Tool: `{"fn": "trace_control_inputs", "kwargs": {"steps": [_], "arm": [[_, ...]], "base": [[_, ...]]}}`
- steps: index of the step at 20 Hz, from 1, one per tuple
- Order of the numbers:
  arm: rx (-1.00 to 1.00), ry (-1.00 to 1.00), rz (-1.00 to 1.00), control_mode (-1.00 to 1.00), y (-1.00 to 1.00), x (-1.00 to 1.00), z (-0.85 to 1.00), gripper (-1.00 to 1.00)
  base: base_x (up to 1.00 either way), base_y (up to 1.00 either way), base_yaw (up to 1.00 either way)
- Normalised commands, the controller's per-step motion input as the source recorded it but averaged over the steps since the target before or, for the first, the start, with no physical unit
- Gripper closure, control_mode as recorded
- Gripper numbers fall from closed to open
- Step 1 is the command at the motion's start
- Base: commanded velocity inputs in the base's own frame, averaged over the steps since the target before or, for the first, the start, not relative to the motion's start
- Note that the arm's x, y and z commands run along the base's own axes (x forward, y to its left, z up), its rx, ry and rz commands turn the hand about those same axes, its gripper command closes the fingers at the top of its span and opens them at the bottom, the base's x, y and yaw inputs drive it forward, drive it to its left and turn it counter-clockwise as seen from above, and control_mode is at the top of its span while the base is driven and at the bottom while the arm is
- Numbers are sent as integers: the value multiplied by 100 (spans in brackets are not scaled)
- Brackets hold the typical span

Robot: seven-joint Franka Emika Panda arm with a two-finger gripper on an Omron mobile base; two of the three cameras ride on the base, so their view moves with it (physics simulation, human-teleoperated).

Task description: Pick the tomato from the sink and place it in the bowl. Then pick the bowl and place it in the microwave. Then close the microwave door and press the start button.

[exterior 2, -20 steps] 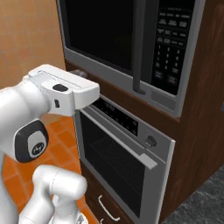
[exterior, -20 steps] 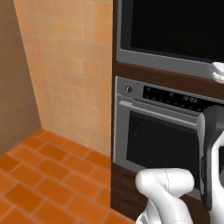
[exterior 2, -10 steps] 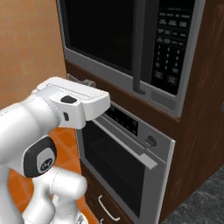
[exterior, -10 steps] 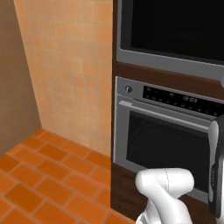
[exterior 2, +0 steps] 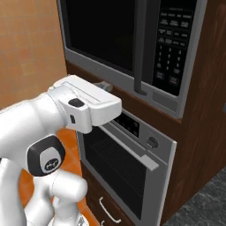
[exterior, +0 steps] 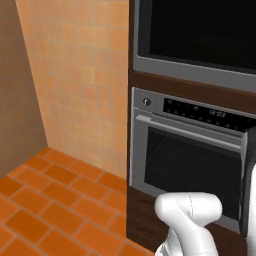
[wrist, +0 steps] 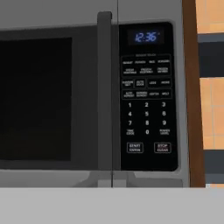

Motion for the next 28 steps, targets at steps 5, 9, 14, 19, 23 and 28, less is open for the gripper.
{"fn": "trace_control_inputs", "kwargs": {"steps": [5,9,14,19,23,28], "arm": [[7,-15,0,-100,-47,0,0,100],[1,-4,0,-100,-39,12,0,100],[0,0,0,-100,-24,29,-1,100],[0,0,3,-100,-26,20,-2,100],[0,0,6,-100,-29,16,-10,100],[0,0,5,-100,-23,31,-6,100]], "base": [[0,0,0],[0,0,0],[0,0,0],[0,0,0],[0,0,0],[0,0,0]]}}
